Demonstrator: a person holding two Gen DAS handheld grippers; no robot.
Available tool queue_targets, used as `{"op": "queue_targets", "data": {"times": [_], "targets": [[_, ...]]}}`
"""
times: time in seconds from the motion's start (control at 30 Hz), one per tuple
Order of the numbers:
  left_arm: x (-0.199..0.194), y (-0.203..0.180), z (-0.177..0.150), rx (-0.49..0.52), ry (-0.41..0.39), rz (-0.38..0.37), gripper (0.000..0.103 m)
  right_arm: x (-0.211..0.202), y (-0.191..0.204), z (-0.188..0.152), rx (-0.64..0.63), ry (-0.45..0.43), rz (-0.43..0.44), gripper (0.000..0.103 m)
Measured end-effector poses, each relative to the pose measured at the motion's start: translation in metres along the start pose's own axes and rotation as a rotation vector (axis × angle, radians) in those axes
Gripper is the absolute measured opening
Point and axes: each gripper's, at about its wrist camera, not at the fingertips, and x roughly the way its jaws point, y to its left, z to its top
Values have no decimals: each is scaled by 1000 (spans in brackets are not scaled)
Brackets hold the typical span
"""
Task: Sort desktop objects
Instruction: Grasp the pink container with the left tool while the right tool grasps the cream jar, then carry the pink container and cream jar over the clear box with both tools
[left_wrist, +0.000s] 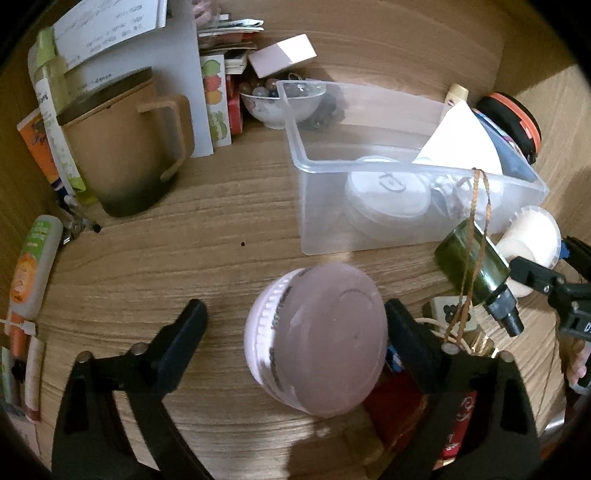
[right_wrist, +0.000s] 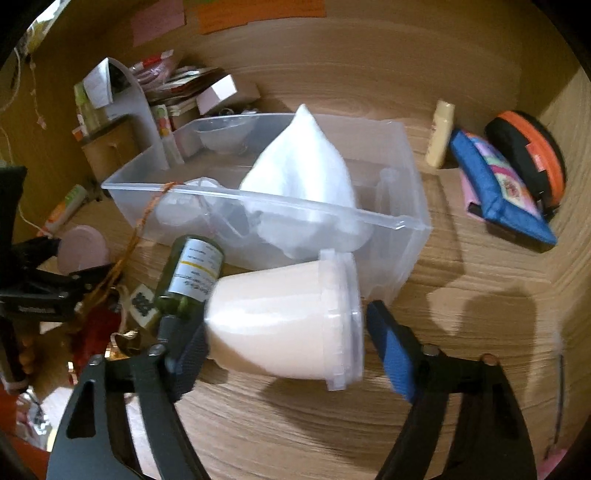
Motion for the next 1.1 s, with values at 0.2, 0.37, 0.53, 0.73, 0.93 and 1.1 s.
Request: {"op": "queue_targets", "data": {"times": [0.2, 0.37, 0.53, 0.73, 0.93, 1.1], "targets": [[2, -5, 0, 28, 4, 0, 75, -1, 1, -1, 5, -6, 19, 67], [-1, -3, -1, 19, -9, -20, 63, -6, -6, -2, 40, -18, 41, 65], [-3, -6, -3, 18, -8, -27, 63, -18, -6, -2, 34, -42, 32, 64], [-15, -6, -6, 4, -44, -18, 63, -24, -8, -4, 54, -43, 53, 64], [-30, -10, -6, 14, -93, 12, 63, -32, -13, -6, 82, -49, 74, 64], [-42, -12, -4, 15, -127, 23, 63, -48, -11, -3, 65, -82, 66, 64]]}}
